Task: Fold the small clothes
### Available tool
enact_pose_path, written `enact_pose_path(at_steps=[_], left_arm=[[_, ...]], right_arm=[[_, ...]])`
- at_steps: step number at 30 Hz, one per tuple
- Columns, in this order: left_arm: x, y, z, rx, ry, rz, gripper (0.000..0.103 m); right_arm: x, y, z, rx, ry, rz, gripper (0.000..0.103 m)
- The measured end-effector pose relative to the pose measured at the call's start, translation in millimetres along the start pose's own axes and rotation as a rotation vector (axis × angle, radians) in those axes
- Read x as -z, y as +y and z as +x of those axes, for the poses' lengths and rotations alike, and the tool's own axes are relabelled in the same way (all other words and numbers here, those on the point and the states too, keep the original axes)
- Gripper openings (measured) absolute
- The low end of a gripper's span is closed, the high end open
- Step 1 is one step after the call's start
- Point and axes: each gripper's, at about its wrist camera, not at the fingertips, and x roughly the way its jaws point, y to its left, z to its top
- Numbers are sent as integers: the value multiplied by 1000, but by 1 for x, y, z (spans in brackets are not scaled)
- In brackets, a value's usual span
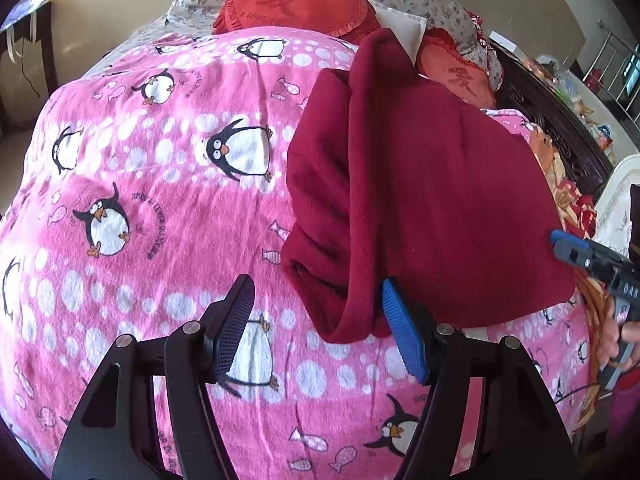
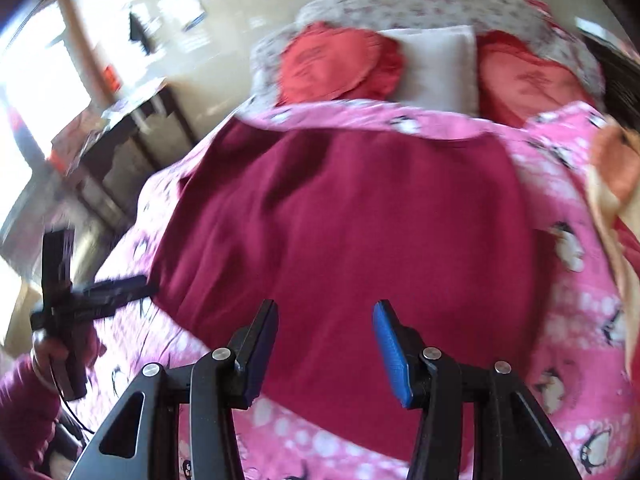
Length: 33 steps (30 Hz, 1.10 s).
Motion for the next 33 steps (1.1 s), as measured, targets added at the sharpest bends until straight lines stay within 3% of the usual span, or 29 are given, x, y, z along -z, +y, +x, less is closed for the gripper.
enact_pose_path(at_steps=[4, 8, 12, 15, 20, 23, 25, 29, 33], left_arm=[[9, 6, 18, -45, 51, -23, 66], [19, 9, 15, -42, 17, -34, 66], [24, 7, 9, -41, 19, -36, 66], [27, 8, 5, -38, 15, -58, 66], [32, 6, -11, -55, -14, -91, 66], [35, 0, -21, -80, -38, -68, 66], [38, -1, -25, -94, -40, -71, 66], [49, -1, -31, -141, -24, -73, 66], [59, 0, -37, -177, -21, -43, 66]], right_arm=[[14, 25, 31, -89, 63, -38, 47], [37, 37, 68, -50, 185, -84, 48], [24, 43, 52, -98, 189, -117, 48], [6, 50, 40, -115, 141, -132, 48], [-25, 85, 52, -92, 59, -161, 48], [-43, 106, 75, -15, 29, -179, 48], [-55, 117, 93, 4, 37, -195, 47], [-61, 120, 135, 44, 143, -167, 48], [-67, 122, 118, -11, 114, -141, 47]])
